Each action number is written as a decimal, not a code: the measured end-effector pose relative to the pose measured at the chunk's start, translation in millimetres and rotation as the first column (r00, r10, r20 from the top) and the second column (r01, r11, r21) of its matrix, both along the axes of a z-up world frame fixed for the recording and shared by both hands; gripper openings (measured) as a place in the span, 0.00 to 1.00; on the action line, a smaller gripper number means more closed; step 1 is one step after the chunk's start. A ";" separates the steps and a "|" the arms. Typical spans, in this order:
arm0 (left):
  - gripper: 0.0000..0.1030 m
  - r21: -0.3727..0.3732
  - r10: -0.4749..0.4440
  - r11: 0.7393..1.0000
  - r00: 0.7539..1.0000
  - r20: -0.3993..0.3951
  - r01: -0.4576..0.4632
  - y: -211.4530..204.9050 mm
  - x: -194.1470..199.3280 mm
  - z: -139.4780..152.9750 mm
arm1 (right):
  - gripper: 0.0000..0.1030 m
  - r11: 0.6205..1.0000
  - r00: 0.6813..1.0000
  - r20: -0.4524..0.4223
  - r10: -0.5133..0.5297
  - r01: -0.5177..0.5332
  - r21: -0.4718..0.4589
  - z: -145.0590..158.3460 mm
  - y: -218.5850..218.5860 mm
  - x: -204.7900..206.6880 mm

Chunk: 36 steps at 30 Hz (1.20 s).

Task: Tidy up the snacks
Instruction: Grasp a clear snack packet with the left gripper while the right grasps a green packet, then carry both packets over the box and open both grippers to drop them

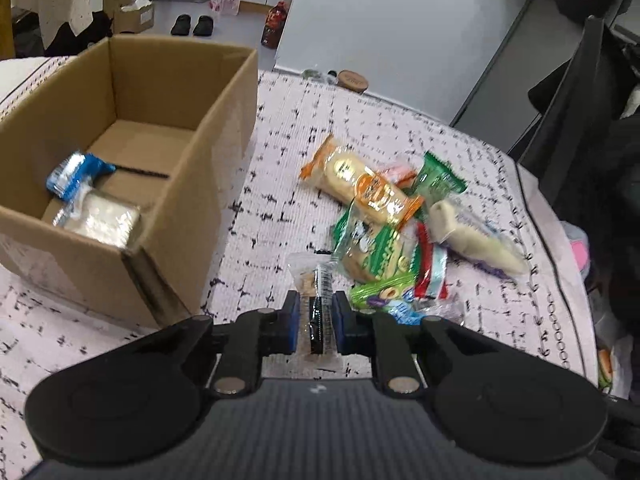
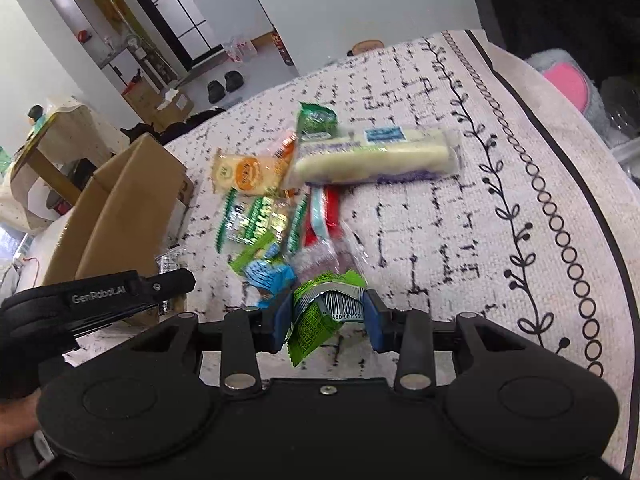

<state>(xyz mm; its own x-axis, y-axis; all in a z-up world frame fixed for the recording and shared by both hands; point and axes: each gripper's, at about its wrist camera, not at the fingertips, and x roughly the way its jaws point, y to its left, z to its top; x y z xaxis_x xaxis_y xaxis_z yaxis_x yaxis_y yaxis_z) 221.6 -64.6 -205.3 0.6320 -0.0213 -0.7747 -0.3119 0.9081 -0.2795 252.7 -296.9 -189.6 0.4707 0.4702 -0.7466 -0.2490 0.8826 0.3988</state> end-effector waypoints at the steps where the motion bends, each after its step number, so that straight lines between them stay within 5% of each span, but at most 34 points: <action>1: 0.16 -0.003 -0.001 1.000 1.000 0.008 0.001 1.0 -1.6 4.2 | 0.36 1.000 1.000 0.006 0.003 -0.003 0.002 1.9 1.9 0.3; 15: 0.16 -0.010 0.012 1.000 0.995 0.096 -0.011 26.7 -20.0 57.7 | 0.36 0.994 0.996 0.074 0.049 -0.055 0.090 34.3 38.1 10.8; 36: 0.16 0.065 0.117 0.990 0.989 0.094 -0.124 105.1 -40.1 73.4 | 0.36 0.974 0.973 0.186 0.137 -0.166 0.152 67.3 109.2 25.1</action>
<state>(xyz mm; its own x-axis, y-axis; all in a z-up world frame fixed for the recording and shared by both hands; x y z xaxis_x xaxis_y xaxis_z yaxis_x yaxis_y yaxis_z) 181.5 40.4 -131.8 0.6937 0.1122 -0.7115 -0.3969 0.8838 -0.2477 277.8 -187.6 -122.3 0.4996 0.6560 -0.5657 -0.4531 0.7545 0.4748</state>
